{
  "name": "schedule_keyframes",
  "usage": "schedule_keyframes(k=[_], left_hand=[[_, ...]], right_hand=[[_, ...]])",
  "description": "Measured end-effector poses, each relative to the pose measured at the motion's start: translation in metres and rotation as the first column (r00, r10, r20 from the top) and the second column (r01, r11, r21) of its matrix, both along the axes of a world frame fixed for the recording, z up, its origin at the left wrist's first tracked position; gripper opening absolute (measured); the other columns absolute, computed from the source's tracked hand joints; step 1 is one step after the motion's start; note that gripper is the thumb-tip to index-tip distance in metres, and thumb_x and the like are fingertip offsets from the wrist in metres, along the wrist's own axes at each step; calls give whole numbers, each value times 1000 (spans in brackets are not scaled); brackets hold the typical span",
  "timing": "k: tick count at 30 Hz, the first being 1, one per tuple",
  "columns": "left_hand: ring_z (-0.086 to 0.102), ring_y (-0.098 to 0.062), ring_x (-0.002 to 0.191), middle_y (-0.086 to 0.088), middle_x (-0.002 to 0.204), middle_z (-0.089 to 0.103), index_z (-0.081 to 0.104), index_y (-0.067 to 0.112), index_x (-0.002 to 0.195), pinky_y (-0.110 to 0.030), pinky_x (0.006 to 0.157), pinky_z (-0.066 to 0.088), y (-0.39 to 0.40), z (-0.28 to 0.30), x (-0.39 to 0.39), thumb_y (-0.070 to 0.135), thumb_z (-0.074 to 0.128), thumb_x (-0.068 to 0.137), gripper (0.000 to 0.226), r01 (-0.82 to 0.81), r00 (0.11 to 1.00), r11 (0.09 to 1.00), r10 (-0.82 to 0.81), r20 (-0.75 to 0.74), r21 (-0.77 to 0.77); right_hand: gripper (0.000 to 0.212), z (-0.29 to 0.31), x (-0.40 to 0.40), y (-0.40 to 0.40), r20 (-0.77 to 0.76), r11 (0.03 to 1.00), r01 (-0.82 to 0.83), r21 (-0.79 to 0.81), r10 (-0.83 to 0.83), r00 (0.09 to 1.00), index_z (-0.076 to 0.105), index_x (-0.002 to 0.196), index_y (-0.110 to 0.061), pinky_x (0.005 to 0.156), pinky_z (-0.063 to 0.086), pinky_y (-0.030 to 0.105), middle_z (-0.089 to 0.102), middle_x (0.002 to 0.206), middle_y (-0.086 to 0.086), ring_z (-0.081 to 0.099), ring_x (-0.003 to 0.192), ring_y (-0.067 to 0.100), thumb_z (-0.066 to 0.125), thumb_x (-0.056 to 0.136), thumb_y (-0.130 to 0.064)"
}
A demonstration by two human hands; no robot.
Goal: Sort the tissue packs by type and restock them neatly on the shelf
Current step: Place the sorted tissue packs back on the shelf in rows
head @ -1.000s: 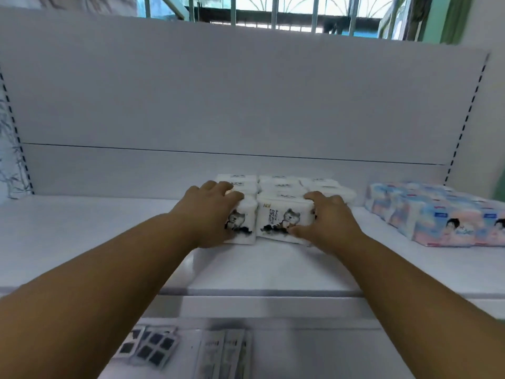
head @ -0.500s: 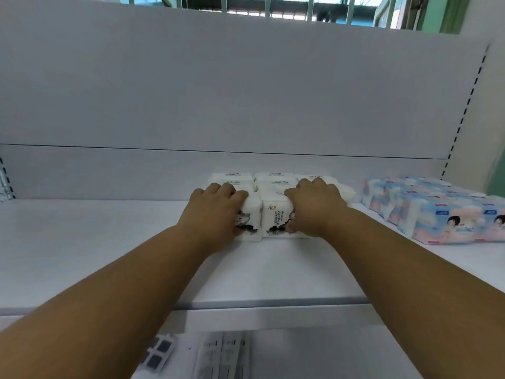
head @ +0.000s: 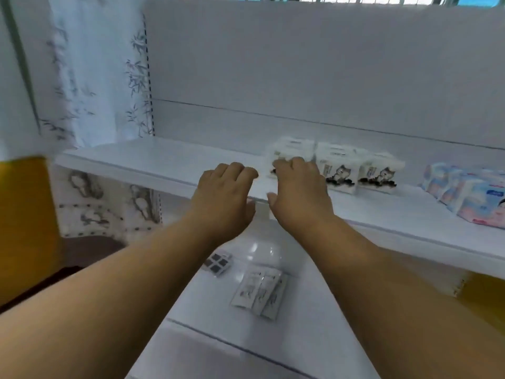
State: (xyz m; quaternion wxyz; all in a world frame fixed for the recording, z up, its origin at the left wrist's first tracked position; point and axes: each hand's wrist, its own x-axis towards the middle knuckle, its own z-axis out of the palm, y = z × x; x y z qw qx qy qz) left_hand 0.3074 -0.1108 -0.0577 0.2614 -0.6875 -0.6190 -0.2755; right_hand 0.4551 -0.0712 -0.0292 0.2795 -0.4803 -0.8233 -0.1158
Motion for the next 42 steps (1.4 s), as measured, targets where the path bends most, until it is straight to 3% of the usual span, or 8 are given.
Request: schedule_keyframes(k=[4, 11, 21, 26, 31, 37, 39, 42], left_hand=[[53, -28, 112, -7, 128, 56, 51, 17, 133, -41, 93, 43, -89, -52, -28, 33, 65, 86, 51, -129, 977, 980, 151, 148, -149], [55, -24, 107, 0, 124, 54, 52, 23, 129, -44, 83, 50, -212, -156, -104, 36, 62, 87, 44, -309, 889, 878, 403, 218, -364], [56, -23, 104, 3, 119, 56, 55, 23, 122, -33, 79, 43, -278, -378, -236, 27, 63, 87, 36, -227, 667, 704, 616, 420, -673], [54, -21, 109, 1, 122, 54, 55, 22, 122, -41, 89, 48, -275, -538, -276, 25, 63, 87, 36, -167, 477, 595, 746, 463, -786], [55, -18, 109, 3, 121, 54, 51, 25, 124, -37, 89, 48, -267, -707, -284, 29, 64, 88, 38, -82, 303, 499, 837, 455, -863], [58, -18, 108, 3, 123, 58, 51, 27, 128, -40, 93, 49, -242, -930, -293, 30, 64, 88, 42, 4, 201, 446, 876, 438, -895], [57, -17, 114, 1, 133, 56, 47, 25, 136, -35, 94, 49, -228, -991, -295, 29, 62, 91, 47, 67, 42, 450, 890, 454, -890], [59, -18, 105, -4, 136, 56, 47, 19, 141, -27, 83, 51, -202, -1058, -298, 25, 57, 98, 45, 169, -433, 561, 781, 450, -810]], right_hand=[[53, -45, -33, -69, -44, 977, -205, -60, 202, 978, 41, 141, -19, 97, 38, 38, 46, 134, 7, 42, 121, 27, 59, 92, -28], [54, -141, -122, -154, -85, 871, -380, -312, 373, 924, 44, 138, -21, 99, 41, 40, 48, 132, 6, 44, 120, 27, 64, 90, -34], [54, -379, -266, -215, -10, 601, -259, -756, 385, 923, 45, 138, -24, 95, 44, 33, 43, 134, 0, 44, 122, 21, 63, 89, -36], [55, -541, -315, -202, 31, 461, -137, -877, 340, 940, 48, 136, -24, 89, 42, 28, 46, 133, 2, 50, 118, 21, 67, 86, -34], [54, -721, -333, -190, 57, 364, -76, -928, 341, 938, 51, 135, -25, 80, 37, 21, 52, 127, -1, 54, 106, 12, 70, 85, -37], [49, -949, -354, -156, 183, 378, -42, -925, 538, 823, 46, 138, -17, 95, 41, 31, 47, 135, 7, 52, 118, 23, 60, 93, -29], [51, -1011, -364, -140, 203, 361, 4, -932, 515, 833, 42, 141, -16, 97, 41, 33, 47, 136, 8, 51, 120, 25, 59, 94, -26], [41, -1083, -376, -126, 138, 165, 82, -983, 371, 918, 50, 134, -15, 91, 50, 34, 58, 123, 2, 59, 107, 20, 59, 94, -23]])
